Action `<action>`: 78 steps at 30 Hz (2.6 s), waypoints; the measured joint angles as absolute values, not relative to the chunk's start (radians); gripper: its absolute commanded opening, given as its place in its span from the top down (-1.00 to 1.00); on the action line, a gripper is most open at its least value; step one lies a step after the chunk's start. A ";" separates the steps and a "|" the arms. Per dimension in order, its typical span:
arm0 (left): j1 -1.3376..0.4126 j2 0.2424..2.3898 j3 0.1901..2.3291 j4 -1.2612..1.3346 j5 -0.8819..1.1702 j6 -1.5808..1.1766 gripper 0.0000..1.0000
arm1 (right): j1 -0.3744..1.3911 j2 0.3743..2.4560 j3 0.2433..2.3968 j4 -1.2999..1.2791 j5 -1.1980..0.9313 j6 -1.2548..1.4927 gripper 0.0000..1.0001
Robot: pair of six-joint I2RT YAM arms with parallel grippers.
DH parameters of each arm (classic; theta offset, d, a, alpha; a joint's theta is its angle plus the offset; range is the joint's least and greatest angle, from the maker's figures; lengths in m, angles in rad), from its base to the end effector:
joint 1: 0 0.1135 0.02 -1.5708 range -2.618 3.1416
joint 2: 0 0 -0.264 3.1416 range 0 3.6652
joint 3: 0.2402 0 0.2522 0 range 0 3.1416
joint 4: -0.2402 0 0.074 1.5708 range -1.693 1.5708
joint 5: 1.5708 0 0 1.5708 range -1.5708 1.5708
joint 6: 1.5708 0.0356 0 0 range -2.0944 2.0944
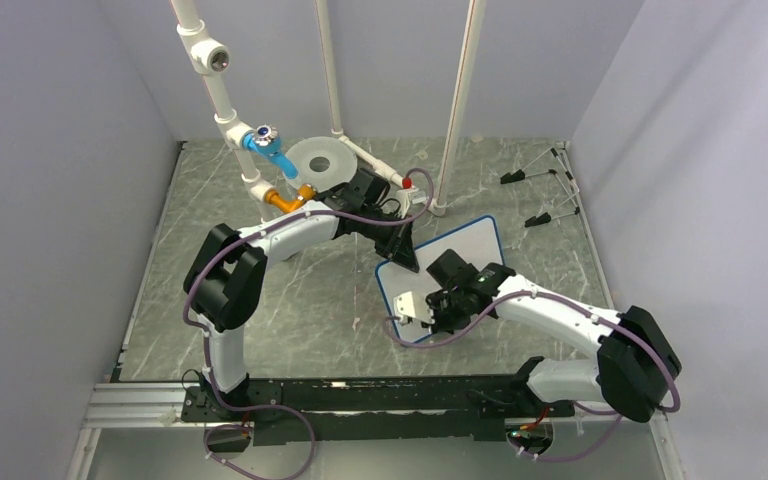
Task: Erase the whiteboard
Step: Erase the whiteboard at the center of the board.
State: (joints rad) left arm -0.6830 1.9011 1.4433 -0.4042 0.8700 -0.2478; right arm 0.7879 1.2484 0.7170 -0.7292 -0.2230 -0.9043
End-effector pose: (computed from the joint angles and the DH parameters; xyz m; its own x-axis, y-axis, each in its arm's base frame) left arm 0.3047 -0.2830 0.2352 -0.7653 0.4188 -0.4887 0.6242 0.2980 -0.7222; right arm 0.1433 0.1552 0.1880 0.1655 -0.9204 -0.3542 -0.9848 -0.1349 -0.1097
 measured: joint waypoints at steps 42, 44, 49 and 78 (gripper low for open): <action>-0.682 1.901 1.427 -0.383 0.879 -0.256 1.00 | 0.609 1.128 0.751 -0.731 -0.245 -0.957 1.00; -0.682 1.901 1.423 -0.383 0.885 -0.257 1.00 | 0.629 1.125 0.733 -0.733 -0.265 -0.975 1.00; -0.685 1.901 1.423 -0.383 0.893 -0.257 1.00 | 0.730 1.136 0.683 -0.739 -0.274 -0.997 1.00; -0.685 1.901 1.422 -0.387 0.891 -0.252 1.00 | 0.702 1.177 0.635 -0.775 -0.249 -1.037 1.00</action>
State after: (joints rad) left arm -0.6849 1.9007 1.4216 -0.3870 0.8909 -0.2520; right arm 0.7021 1.1774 0.6353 -0.7753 -0.2489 -1.0367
